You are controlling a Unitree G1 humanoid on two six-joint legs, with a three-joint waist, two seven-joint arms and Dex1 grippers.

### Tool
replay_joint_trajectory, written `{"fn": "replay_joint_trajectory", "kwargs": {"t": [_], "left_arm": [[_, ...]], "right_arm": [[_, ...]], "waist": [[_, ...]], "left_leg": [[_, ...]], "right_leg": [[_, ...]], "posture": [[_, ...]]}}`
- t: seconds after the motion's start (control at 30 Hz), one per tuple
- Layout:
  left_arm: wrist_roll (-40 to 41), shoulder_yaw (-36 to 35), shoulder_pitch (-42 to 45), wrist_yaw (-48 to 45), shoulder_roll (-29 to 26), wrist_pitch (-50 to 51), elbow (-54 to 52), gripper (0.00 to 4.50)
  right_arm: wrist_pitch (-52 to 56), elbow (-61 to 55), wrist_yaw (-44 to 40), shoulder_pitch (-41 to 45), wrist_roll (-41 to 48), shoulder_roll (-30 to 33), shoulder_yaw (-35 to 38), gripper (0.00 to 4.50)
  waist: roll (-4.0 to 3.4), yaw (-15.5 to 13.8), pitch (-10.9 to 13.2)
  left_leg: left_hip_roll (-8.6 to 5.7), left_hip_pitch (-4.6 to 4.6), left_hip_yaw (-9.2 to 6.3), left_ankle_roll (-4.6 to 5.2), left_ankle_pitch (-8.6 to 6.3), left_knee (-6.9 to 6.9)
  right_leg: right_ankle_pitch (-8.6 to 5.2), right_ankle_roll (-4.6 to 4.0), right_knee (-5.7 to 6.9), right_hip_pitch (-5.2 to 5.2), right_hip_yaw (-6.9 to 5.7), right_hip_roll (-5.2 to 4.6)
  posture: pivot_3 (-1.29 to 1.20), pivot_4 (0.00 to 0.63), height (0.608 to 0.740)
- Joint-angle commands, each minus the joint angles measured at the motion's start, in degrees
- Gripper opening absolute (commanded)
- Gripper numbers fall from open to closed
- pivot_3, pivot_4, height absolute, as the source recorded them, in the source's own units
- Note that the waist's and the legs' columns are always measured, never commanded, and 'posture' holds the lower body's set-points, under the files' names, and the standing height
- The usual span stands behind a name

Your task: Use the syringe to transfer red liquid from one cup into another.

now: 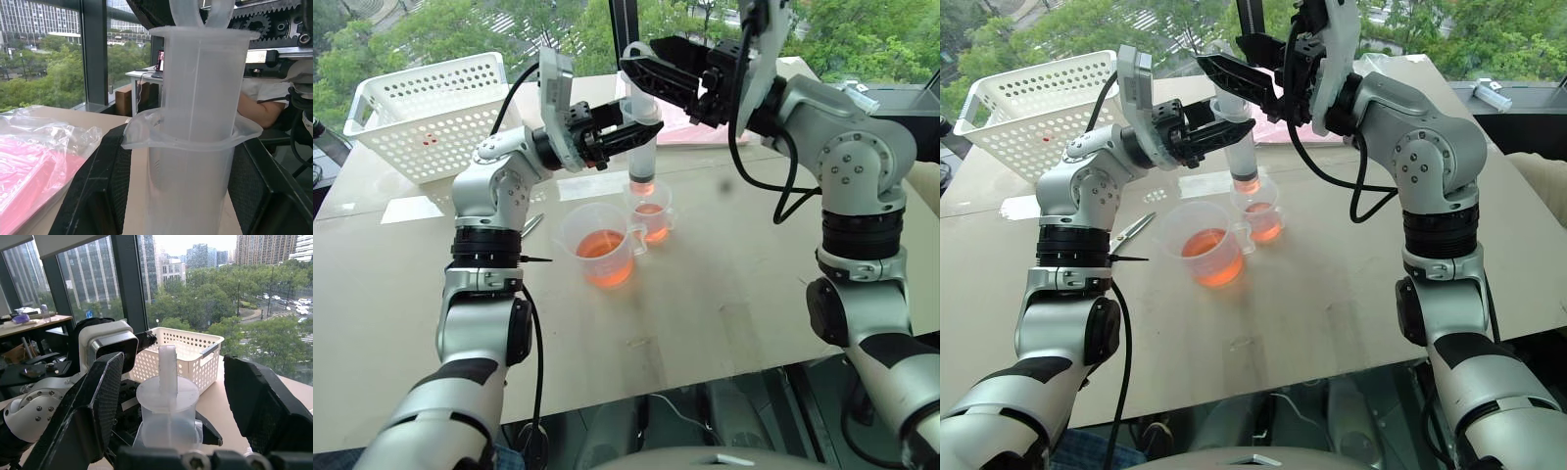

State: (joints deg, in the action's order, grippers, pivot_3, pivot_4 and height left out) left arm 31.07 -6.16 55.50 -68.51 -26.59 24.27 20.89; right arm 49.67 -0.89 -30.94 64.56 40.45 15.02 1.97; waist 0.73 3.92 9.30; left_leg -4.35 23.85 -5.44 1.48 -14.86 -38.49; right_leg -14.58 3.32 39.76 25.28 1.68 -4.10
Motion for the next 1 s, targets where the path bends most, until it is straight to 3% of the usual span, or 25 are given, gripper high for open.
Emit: {"fn": "replay_joint_trajectory", "kwargs": {"t": [0.03,0.13,0.2,1.0], "left_arm": [[0.3,-0.5,0.6,0.1,-0.1,-1.3,-2.3,2.16],[0.2,-0.4,0.4,0.1,-0.1,-1.7,-2.2,2.16],[-0.2,-0.2,0.2,-0.1,0.0,-2.3,-2.2,2.16],[0.7,-2.5,2.4,1.5,2.2,-3.2,-0.7,2.16]], "right_arm": [[-0.2,-0.8,0.0,1.7,-0.3,0.1,0.5,2.25],[0.4,-0.8,-0.3,1.7,-0.1,0.1,0.5,0.67],[0.8,-0.9,-0.3,1.6,0.0,0.2,0.5,0.02],[5.6,-2.0,-1.4,-3.1,-5.9,3.7,-6.4,0.02]], "waist": [[0.00,0.0,0.0],[0.00,0.1,0.0],[0.00,0.1,0.0],[0.00,0.0,0.0]], "left_leg": [[0.00,0.00,0.00,0.00,0.00,0.00],[0.00,0.00,0.01,0.00,0.00,0.00],[0.01,0.00,0.00,0.00,0.00,0.01],[0.00,0.00,0.01,0.00,0.00,0.01]], "right_leg": [[0.00,0.00,0.00,0.00,0.00,0.00],[0.00,0.00,0.00,0.00,0.01,0.00],[0.00,0.00,0.00,0.01,0.01,0.01],[0.00,0.00,0.00,0.00,0.01,0.00]], "posture": [[0.00,0.150,0.740],[0.00,0.150,0.740],[0.00,0.150,0.740],[0.00,0.150,0.740]]}}
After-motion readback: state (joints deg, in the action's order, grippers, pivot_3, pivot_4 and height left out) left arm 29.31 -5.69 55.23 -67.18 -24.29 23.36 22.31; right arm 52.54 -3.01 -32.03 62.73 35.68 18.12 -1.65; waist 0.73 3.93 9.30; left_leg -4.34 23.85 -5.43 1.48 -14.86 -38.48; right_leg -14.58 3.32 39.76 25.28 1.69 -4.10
